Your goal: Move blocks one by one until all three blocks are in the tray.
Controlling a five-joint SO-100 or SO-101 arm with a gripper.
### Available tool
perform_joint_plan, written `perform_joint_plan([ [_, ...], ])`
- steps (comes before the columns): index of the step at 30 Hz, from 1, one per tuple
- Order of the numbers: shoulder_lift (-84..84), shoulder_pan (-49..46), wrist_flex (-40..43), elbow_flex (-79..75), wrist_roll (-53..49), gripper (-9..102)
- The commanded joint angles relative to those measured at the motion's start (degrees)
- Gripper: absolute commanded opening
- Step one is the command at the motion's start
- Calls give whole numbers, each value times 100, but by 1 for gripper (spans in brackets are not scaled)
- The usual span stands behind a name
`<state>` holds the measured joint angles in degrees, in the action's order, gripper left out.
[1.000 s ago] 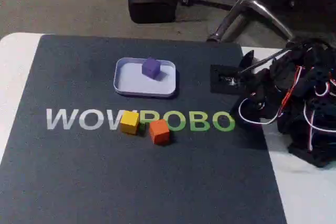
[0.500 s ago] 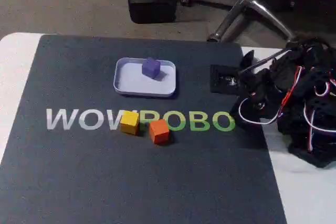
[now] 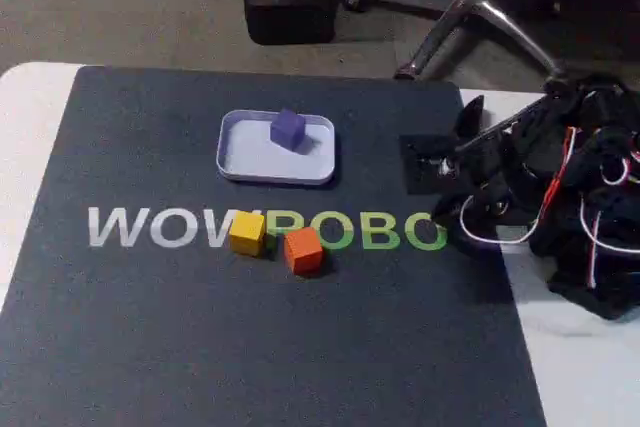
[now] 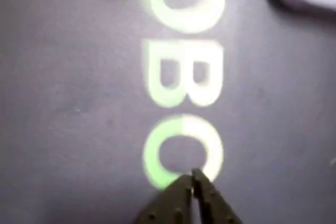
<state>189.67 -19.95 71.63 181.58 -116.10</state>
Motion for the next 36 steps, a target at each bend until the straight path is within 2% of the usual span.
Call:
perform_joint_plan([
  [1,-18,18,-26,0,-703,-8],
  [5,-18,9,-272,0,-1160,-8],
  [12,-18,-272,-1433,-149,-817,-8],
  [19,-123,-123,-598,-1661,-431,-8],
  [26,-2628,378,-35,-4131,255,-7],
  [31,-4351,650,97,-5581,765,3],
  [36,-5344,668,26,-5977,888,12],
])
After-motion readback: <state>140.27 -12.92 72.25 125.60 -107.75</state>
